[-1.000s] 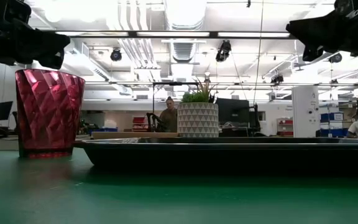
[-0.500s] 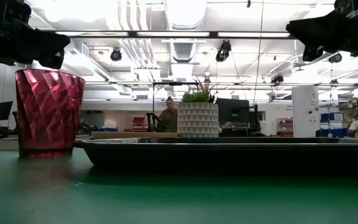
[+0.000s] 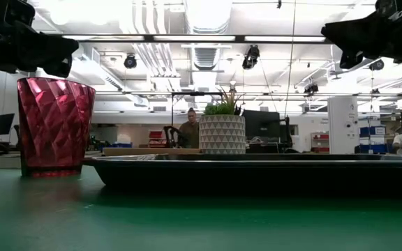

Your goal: Pick and place plate/cup/fork/spoon on tray

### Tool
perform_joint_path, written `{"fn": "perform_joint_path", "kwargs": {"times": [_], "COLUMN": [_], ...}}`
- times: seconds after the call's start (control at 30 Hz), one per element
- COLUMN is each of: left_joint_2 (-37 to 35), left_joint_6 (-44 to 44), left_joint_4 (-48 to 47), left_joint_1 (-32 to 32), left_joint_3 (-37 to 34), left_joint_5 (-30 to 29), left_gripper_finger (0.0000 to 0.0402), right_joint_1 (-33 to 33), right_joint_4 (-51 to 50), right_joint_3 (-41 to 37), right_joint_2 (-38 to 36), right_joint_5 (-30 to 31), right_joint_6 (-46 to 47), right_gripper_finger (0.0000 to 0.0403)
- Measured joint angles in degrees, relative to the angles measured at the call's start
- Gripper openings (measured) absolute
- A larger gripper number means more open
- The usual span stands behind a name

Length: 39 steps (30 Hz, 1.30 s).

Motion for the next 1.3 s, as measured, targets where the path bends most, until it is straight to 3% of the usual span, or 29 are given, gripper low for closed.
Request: {"fn": "perform_joint_path", "kwargs": {"times": [1.23, 1.3], "left_joint_2": [0.00, 0.00], "left_joint_6": [-0.06, -4.76], "left_joint_4": [0.12, 1.44], "left_joint_1": [-0.02, -0.02], "left_joint_3": [0.02, 0.00], "left_joint_5": [-0.02, 0.00], "left_gripper_finger": [0.0005, 0.0005], "right_joint_1": [0.00, 0.00], "right_joint_4": [0.44, 0.44], "right_joint_3": [-0.02, -0.01], "right_joint_2": [-0.02, 0.00], "right_joint_5": [0.01, 0.00], "right_joint_6": [-0.02, -0.25], "right_gripper_finger": [0.0036, 0.0036]}}
